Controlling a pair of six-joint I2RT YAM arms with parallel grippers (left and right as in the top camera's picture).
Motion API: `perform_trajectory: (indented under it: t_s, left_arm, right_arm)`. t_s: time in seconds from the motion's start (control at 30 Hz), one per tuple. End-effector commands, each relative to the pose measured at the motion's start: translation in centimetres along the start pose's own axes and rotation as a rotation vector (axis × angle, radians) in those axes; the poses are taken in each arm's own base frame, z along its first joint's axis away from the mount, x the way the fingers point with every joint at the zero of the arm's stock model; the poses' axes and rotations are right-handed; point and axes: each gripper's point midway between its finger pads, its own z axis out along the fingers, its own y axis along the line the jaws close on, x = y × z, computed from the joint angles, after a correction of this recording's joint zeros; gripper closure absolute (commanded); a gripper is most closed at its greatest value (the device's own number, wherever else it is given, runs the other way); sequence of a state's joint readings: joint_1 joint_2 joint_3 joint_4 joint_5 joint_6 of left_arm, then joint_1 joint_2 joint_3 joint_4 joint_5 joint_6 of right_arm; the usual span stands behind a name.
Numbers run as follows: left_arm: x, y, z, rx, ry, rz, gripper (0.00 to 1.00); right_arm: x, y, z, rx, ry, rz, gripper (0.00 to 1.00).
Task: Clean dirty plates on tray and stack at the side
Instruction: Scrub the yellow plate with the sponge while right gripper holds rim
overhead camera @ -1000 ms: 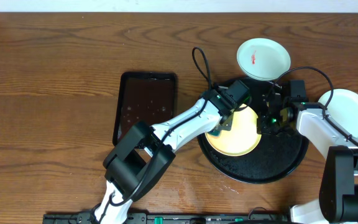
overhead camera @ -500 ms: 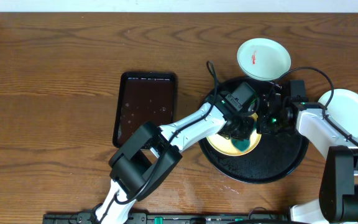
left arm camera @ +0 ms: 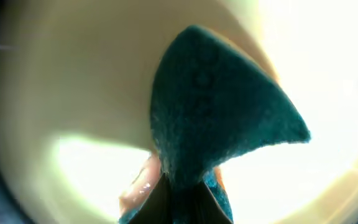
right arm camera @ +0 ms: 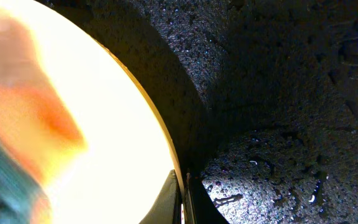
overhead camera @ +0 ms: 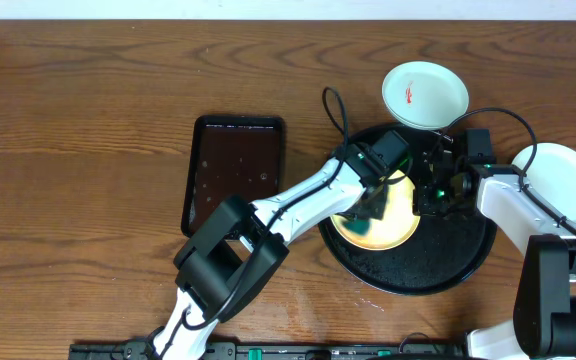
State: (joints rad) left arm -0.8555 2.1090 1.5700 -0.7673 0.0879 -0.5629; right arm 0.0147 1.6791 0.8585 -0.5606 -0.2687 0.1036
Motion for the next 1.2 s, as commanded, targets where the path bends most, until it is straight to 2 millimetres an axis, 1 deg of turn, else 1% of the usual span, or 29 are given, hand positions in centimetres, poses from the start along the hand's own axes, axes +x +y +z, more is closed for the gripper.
perform_trajectory:
  t_s: [0.0,0.13,0.23,0.3,0.37,0.43,0.5,0.53,0.57,0.67,0.8,0.83,0.9,1.0,1.07,1.17]
  left_arm:
    - [-4.7,5.8,-2.6,-0.331,-0.24,-0.045,0.93]
    - [-5.7,7.2,-3.5,-0.424,-0.304,-0.032,0.93]
    - [-6.0,7.5,-3.8,-0.442,-0.323,-0.034,0.93]
    - [-5.5,5.3,-2.7,-0.31,-0.273,-0.047,0.93]
    - [-4.6,2.4,-1.7,-0.145,-0.195,-0.048,0.93]
    - [-3.3,-1.0,-0.9,0.041,-0.104,-0.038,0.93]
    - [-2.0,-3.6,-0.4,0.168,-0.027,-0.021,0.92]
    - [-1.4,-4.4,-0.2,0.202,0.002,-0.013,0.93]
    - [-0.3,-5.3,0.2,0.23,0.043,0.002,0.92]
    - [1.4,-6.6,0.8,0.248,0.08,0.093,0.93]
    - [2.9,-8.2,0.8,0.26,0.078,0.236,0.92]
    - [3.2,-8.4,0.8,0.261,0.077,0.268,0.93]
    - [3.3,-8.4,0.8,0.26,0.079,0.279,0.93]
    - [2.7,-7.7,0.8,0.255,0.078,0.256,0.93]
    - [2.1,-6.7,0.8,0.238,0.077,0.219,0.93]
    - [0.5,-4.0,0.8,0.168,0.062,0.104,0.92]
  right_arm:
    - [0.7,-1.0,0.7,0.058,0.026,0.017,0.99]
    - [0.7,-1.0,0.7,0.058,0.025,0.017,0.99]
    - [0.7,-1.0,0.7,0.058,0.025,0.017,0.99]
    - [0.7,-1.0,0.7,0.058,0.025,0.017,0.99]
    - [0.6,-1.0,0.7,0.057,0.024,0.017,0.99]
    - [0.7,-1.0,0.7,0.057,0.026,0.017,0.99]
    - [0.8,-1.0,0.7,0.057,0.028,0.018,0.99]
    - [0.8,-1.1,0.7,0.058,0.03,0.018,0.99]
    - [0.8,-1.1,0.7,0.058,0.031,0.019,0.99]
    - [0.8,-1.1,0.7,0.058,0.031,0.019,0.99]
    - [0.8,-1.1,0.7,0.058,0.031,0.019,0.99]
    - [0.8,-1.1,0.7,0.058,0.031,0.019,0.99]
    - [0.8,-1.1,0.7,0.058,0.031,0.019,0.99]
    - [0.8,-1.1,0.7,0.058,0.031,0.019,0.99]
    - [0.8,-1.1,0.7,0.058,0.031,0.019,0.99]
    - [0.8,-1.1,0.7,0.058,0.031,0.019,0.99]
